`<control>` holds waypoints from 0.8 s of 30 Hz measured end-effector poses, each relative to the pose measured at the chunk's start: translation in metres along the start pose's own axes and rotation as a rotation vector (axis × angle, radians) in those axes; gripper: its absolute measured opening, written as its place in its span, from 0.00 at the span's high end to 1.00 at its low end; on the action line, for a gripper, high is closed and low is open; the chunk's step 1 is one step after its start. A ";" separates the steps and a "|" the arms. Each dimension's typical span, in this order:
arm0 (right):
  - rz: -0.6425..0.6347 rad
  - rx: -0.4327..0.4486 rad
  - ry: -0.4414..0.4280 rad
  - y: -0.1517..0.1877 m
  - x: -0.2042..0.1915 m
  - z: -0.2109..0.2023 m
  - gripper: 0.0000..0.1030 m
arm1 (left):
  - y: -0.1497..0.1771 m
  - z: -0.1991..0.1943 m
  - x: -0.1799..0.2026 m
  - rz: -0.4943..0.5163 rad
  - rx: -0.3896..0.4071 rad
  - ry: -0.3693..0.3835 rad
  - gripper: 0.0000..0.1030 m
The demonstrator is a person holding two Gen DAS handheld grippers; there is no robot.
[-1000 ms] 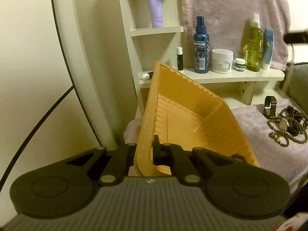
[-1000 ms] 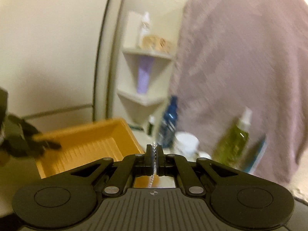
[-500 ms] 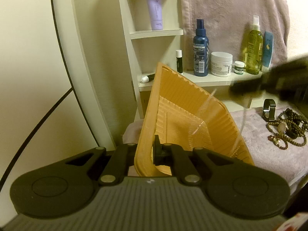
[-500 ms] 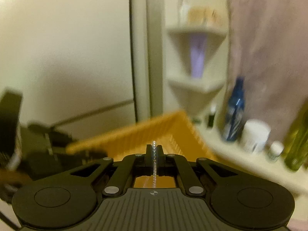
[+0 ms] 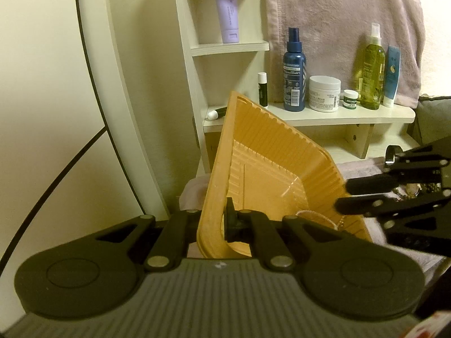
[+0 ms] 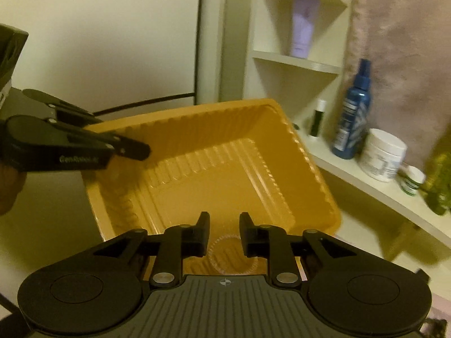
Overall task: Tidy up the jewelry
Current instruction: 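Lower the pearl necklace into the orange tray and open the right gripper, then grasp a small gold-and-bead bracelet from the pile with the right gripper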
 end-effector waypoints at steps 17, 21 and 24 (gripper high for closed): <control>0.049 -0.046 0.349 0.075 0.068 -0.081 1.00 | 0.003 -0.002 0.002 0.004 -0.015 -0.013 0.95; 0.059 -0.071 0.391 0.092 0.073 -0.085 0.99 | 0.004 -0.003 0.003 0.014 -0.020 -0.014 0.95; 0.106 -0.095 0.387 0.106 0.078 -0.082 0.95 | 0.004 -0.002 0.003 0.018 -0.025 -0.016 0.95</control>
Point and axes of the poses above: each gripper's, at about its wrist camera, not at the fingertips, and z roughly the way its jaws point, x to its right, y to its underside, the point moved 10 cm from there along z, roughly the way its jaws point, and after that the axes turned 7 degrees about -y, right-handed, at the moved point
